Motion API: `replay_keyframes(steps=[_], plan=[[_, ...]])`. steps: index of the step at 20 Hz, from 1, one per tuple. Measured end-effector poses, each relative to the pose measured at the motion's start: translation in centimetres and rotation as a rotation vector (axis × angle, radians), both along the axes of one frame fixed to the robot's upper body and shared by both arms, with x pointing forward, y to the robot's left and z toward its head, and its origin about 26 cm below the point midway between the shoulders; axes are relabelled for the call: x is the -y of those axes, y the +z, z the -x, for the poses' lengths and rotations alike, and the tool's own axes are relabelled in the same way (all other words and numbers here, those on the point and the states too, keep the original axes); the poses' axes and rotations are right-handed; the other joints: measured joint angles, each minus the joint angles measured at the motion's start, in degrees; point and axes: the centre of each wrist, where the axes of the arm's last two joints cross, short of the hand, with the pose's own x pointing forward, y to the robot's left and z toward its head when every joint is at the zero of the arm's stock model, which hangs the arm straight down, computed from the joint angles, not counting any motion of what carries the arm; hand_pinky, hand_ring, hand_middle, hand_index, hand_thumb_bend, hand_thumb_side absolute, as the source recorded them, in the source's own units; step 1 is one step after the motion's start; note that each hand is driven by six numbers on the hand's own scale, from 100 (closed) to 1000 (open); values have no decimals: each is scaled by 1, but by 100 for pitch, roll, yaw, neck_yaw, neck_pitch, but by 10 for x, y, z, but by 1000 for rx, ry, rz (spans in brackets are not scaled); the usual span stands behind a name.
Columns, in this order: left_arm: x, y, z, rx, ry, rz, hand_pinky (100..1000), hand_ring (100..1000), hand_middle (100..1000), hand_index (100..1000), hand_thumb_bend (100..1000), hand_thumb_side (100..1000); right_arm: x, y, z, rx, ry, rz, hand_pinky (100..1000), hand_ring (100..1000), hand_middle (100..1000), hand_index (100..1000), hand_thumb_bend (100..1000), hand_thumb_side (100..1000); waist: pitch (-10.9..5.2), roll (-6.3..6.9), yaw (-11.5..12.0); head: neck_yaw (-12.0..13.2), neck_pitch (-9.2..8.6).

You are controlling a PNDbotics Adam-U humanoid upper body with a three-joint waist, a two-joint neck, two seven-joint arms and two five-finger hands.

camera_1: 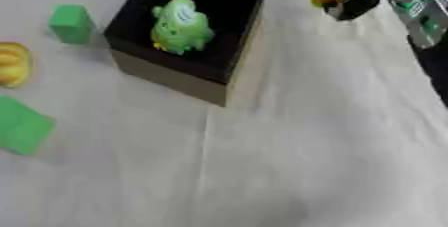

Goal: Pick up objects on the table and place them in the box.

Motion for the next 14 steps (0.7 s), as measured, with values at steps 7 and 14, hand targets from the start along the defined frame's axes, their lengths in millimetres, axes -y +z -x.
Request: replay_keyframes(steps=[7,14], plan=[[1,-2,-1,-11,-8,-9,779,877,774,925,389,578,-49,34,19,6,156,2,831,745,532,626,100,100,-149,-1,-32,-1,81],[3,-1,-1,-10,-15,-15,779,879,776,925,392,575,-78,35,17,-30,227,14,827,744,545,633,100,100,-157,-7,56,-62,94]])
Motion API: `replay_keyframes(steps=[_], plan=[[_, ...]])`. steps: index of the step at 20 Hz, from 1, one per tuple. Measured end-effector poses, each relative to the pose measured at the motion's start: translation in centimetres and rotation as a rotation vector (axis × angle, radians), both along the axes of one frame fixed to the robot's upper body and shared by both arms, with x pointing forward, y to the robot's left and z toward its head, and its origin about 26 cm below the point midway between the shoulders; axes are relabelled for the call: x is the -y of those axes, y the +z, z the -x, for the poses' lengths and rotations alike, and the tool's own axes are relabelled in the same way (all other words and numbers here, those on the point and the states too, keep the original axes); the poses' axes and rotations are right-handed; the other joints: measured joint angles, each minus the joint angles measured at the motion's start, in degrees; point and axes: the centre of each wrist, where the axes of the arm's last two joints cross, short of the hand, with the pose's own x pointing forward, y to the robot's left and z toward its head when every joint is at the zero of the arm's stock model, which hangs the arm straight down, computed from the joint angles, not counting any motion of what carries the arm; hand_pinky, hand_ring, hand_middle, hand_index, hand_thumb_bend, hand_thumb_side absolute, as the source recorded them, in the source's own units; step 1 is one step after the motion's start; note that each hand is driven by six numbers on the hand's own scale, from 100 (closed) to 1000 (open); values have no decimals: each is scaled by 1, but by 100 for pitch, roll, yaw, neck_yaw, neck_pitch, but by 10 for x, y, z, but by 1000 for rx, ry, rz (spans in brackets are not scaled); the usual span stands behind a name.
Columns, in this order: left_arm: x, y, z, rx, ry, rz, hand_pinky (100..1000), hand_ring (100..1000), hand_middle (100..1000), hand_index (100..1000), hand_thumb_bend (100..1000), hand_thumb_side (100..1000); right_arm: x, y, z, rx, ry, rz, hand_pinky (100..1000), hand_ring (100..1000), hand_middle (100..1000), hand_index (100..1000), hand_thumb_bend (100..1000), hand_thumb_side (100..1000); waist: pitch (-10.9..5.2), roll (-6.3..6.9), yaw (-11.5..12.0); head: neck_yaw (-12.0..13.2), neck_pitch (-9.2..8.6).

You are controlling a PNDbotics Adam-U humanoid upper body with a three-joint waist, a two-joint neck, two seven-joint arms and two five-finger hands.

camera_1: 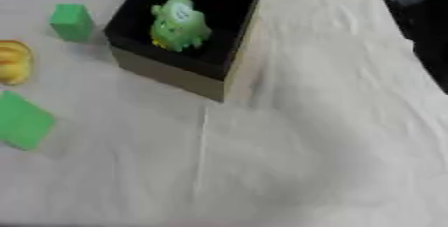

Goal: Pick up objects on the table and place them in the box.

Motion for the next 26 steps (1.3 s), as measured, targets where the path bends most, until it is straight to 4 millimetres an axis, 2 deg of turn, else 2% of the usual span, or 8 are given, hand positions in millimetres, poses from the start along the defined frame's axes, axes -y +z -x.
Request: replay_keyframes(steps=[5,15,16,17,18,20,22,26], plan=[[0,1,0,3,0,0,778,880,776,924,392,574,-34,-14,-9,-54,59,61,829,755,568,657,100,100,-5,-57,36,-62,-56],[2,1,-1,5,-6,6,777,880,777,921,395,571,-36,-45,-28,-126,9,131,848,808,652,733,113,100,-5,-78,101,-96,-103],[2,1,-1,5,-6,6,777,880,777,921,394,571,-36,-48,-29,-128,6,138,860,842,708,779,187,100,-5,-78,104,-96,-103],[2,1,-1,5,-5,6,777,880,777,921,394,571,-36,-49,-30,-130,2,144,867,857,730,797,205,100,-5,-78,104,-96,-103],[2,1,-1,5,-5,6,777,880,777,921,394,570,-35,-50,-31,-130,0,149,899,937,821,871,319,244,-5,-78,104,-96,-103],[2,1,-1,5,-5,6,777,880,777,921,395,570,-36,-51,-32,-132,6,156,928,990,858,897,386,286,-5,-78,105,-96,-103],[2,1,-1,5,-5,6,777,880,777,921,395,570,-36,-52,-33,-134,11,166,942,1000,867,905,438,288,-5,-81,107,-95,-103],[2,1,-1,5,-4,5,776,880,778,922,396,570,-36,-52,-33,-124,6,181,949,1000,873,906,455,279,-5,-96,111,-95,-102]])
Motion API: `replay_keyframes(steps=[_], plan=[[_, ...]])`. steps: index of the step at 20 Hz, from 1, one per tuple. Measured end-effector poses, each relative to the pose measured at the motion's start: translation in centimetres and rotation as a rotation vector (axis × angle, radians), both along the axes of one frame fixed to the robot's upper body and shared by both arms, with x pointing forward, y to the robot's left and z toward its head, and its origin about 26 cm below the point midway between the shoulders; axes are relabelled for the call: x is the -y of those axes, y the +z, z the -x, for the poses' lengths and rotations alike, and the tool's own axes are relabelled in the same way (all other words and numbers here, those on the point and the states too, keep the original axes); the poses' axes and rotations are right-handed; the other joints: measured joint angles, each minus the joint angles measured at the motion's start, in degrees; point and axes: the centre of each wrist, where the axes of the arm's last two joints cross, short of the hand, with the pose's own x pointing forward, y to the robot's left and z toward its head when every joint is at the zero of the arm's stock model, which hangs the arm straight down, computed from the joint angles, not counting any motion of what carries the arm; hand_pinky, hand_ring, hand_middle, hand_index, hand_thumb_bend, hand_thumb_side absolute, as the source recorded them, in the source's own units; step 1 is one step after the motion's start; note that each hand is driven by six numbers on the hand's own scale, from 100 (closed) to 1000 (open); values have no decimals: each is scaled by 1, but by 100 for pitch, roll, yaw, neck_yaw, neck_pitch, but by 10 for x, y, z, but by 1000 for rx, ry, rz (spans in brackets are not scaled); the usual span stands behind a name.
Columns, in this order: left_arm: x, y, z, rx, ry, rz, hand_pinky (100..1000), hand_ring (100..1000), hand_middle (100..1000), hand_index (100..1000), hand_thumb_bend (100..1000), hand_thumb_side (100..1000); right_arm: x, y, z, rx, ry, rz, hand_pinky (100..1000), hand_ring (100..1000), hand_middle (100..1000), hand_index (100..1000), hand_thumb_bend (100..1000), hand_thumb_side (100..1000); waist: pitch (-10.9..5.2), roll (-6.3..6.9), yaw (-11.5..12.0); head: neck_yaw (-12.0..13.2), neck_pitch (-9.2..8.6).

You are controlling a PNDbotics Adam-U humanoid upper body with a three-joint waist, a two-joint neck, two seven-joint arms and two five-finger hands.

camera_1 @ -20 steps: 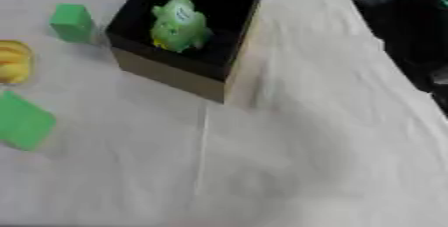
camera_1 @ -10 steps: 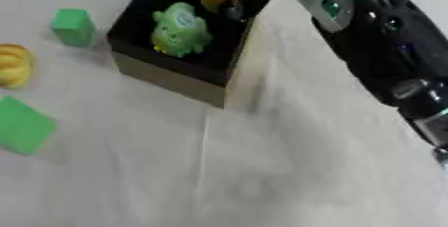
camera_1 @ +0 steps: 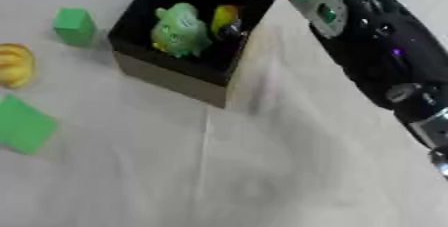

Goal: Pick up objects on the table and place them in the box.

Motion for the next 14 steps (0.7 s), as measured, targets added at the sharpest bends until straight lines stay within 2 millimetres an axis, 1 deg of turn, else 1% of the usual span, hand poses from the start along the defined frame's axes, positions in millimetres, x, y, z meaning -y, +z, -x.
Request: replay_keyframes(steps=[5,9,10,14], plan=[[0,0,0,-1,2,1,776,880,778,922,395,566,1,2,0,13,-1,-13,939,996,858,893,436,256,0,-5,3,7,2],[0,0,0,-1,3,1,776,879,778,921,395,564,0,6,4,30,10,-50,921,966,827,871,367,229,0,-17,3,54,4],[0,0,0,-1,4,0,776,879,778,920,396,563,-1,8,5,36,14,-67,919,958,821,866,332,224,0,-17,3,87,5],[-4,-7,4,-8,20,-18,778,880,778,918,401,553,7,20,17,78,17,-151,915,944,811,859,251,252,0,-17,2,291,9]])
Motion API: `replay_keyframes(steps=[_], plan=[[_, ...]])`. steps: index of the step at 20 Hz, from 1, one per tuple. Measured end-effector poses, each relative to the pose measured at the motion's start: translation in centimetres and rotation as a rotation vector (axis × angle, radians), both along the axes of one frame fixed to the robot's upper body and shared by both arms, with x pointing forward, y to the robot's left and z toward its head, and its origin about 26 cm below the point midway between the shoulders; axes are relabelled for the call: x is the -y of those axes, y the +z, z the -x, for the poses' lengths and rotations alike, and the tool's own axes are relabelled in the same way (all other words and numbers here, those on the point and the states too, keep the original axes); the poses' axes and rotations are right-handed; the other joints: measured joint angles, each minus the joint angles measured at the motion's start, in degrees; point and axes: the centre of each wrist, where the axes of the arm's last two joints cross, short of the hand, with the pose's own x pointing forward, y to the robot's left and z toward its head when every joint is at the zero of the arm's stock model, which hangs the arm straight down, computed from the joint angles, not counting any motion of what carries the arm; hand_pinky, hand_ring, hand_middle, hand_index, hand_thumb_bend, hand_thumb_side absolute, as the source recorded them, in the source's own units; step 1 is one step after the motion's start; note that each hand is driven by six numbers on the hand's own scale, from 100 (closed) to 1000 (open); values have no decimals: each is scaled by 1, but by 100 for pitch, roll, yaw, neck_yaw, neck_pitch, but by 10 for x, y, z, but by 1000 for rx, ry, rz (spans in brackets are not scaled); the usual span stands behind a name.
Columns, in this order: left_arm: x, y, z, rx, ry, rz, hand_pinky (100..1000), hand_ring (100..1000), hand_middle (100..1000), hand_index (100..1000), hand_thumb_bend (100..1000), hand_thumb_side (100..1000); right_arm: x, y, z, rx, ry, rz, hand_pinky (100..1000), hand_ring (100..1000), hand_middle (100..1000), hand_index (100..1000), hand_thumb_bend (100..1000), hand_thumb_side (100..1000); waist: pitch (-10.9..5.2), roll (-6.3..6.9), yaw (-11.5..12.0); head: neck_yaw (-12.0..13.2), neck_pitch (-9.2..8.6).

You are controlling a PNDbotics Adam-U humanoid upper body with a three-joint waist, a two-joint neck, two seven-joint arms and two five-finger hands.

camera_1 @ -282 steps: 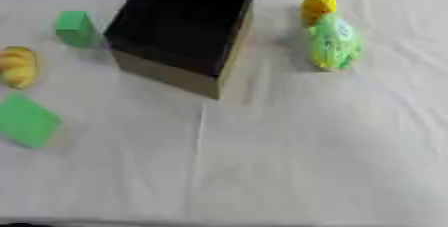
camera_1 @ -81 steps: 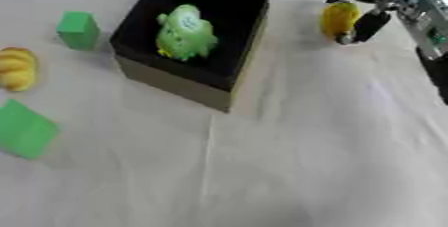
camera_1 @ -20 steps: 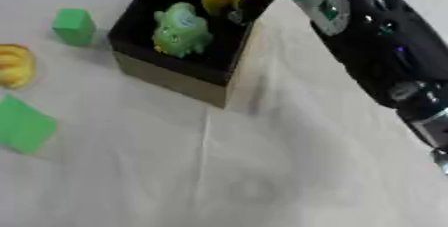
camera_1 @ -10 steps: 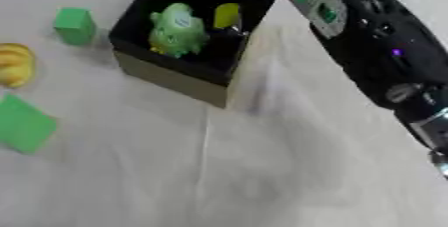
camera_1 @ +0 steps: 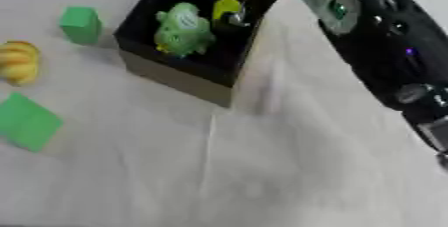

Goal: Pick up objects on the table and place them in the box.

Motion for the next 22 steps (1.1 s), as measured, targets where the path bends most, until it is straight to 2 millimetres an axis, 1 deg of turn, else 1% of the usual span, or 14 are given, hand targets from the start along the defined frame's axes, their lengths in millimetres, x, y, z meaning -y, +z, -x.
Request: replay_keyframes(steps=[2,3,6,9,10,12,13,17,18,19,22], plan=[[-4,-3,4,-4,20,-29,780,880,779,915,415,537,6,8,9,26,1,-44,915,941,807,856,229,308,0,-2,-1,85,1],[-6,-4,7,-5,30,-46,782,879,779,912,423,529,10,12,13,38,0,-66,915,939,805,855,222,318,0,-3,-2,115,2],[-14,-8,18,-7,59,-126,790,880,785,911,435,525,22,23,29,78,-7,-123,914,936,802,853,203,329,0,-4,-9,159,7],[-20,-10,33,-11,71,-246,803,881,795,911,450,554,36,31,45,113,-20,-165,914,934,801,853,182,330,0,-4,-14,173,23],[-20,-10,38,-13,70,-292,806,880,796,909,456,548,41,33,51,124,-26,-177,914,933,801,853,178,330,0,-4,-16,173,25],[-21,-11,49,-21,67,-387,815,879,800,902,486,510,50,36,61,147,-40,-198,913,930,798,852,169,329,0,-4,-31,172,31],[-21,-10,55,-26,63,-435,821,874,802,893,496,463,54,38,66,157,-48,-207,912,929,796,851,166,328,0,-4,-48,171,35],[-22,-15,69,-64,43,-627,829,872,809,877,500,382,67,42,81,191,-78,-237,911,926,794,848,164,323,0,-3,-135,152,42],[-23,-16,71,-73,35,-672,829,872,809,876,500,371,69,43,84,198,-83,-243,911,926,794,848,162,323,0,-2,-156,113,40],[-24,-17,72,-79,27,-712,832,873,812,872,508,334,71,43,86,202,-86,-248,911,926,794,849,164,321,0,-2,-171,67,34],[-26,-21,73,-94,2,-807,833,875,814,867,513,311,75,44,91,212,-94,-256,910,925,794,849,167,325,0,-2,-230,-110,-15]])
